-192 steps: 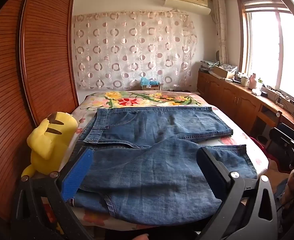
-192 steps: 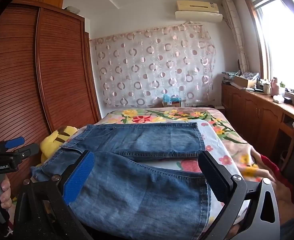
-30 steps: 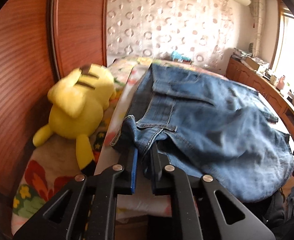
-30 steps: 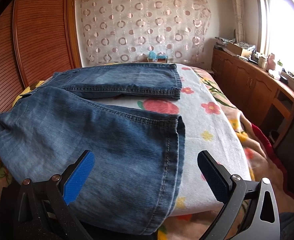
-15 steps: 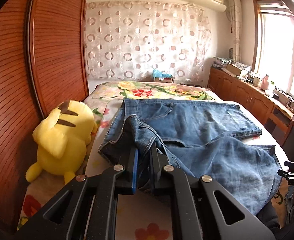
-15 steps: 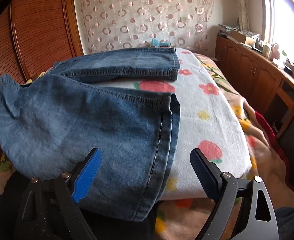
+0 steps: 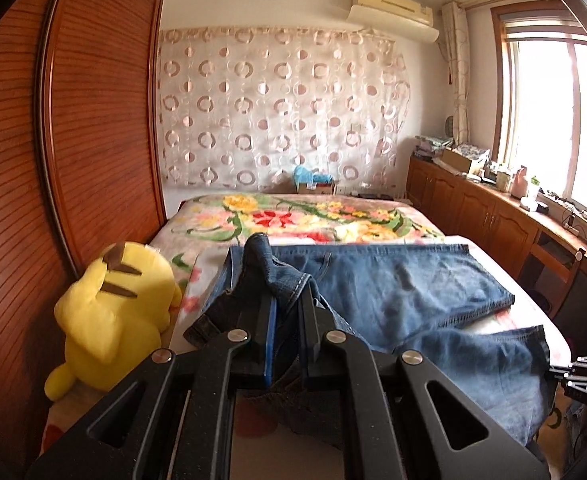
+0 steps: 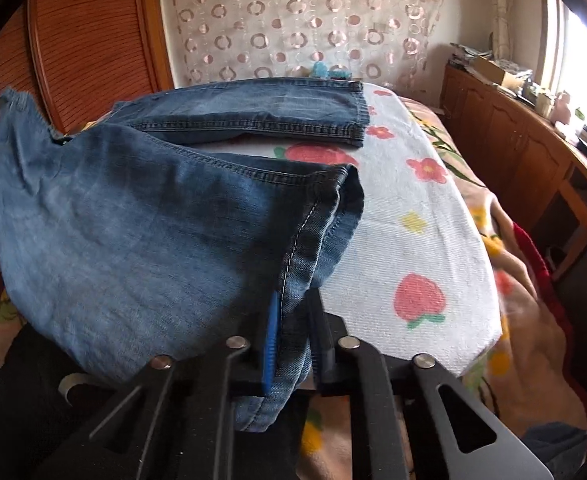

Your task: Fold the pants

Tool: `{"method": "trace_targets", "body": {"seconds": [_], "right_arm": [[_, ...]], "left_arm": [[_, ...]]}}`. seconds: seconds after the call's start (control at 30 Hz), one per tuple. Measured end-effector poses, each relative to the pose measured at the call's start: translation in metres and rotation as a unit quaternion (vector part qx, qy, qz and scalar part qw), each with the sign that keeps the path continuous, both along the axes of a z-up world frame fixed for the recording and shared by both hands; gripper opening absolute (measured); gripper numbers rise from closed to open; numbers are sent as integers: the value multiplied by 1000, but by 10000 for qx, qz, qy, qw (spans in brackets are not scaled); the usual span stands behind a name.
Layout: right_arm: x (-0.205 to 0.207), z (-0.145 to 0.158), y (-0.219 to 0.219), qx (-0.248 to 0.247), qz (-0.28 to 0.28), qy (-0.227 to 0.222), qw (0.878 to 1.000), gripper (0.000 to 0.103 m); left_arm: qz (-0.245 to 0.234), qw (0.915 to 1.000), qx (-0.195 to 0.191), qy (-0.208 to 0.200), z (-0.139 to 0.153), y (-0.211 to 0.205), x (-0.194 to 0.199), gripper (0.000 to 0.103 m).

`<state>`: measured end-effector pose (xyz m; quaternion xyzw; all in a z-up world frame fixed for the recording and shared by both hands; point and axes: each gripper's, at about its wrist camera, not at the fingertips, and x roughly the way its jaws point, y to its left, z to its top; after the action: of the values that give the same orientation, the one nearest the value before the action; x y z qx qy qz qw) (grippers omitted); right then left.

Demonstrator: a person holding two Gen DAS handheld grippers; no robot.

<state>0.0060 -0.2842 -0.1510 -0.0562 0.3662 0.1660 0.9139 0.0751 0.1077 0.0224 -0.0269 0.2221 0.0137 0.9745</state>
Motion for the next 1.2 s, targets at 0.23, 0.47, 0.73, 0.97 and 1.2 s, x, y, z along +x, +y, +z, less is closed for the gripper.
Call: {"method": "trace_targets", "body": {"seconds": [0.23, 0.47, 0.73, 0.97, 1.2], "right_arm": [[-1, 54, 5, 185, 180, -624, 9977, 6], [19, 94, 17, 182, 339, -1177, 9923, 6], [73, 38, 32, 132, 399, -505, 9978, 6], [81, 29, 21, 323, 193, -443, 9983, 19], [49, 48, -18, 594, -82, -771, 9952, 44]], "left_arm": [[17, 9996, 10, -267, 21, 0, 6, 9], [34, 9993, -5, -362, 28, 2, 10, 9], [-27, 9995, 71, -302, 27, -5, 15, 9], [-96, 9994, 109, -301, 27, -15, 26, 9], [-119, 9995, 104, -270, 23, -20, 29, 9]]}}
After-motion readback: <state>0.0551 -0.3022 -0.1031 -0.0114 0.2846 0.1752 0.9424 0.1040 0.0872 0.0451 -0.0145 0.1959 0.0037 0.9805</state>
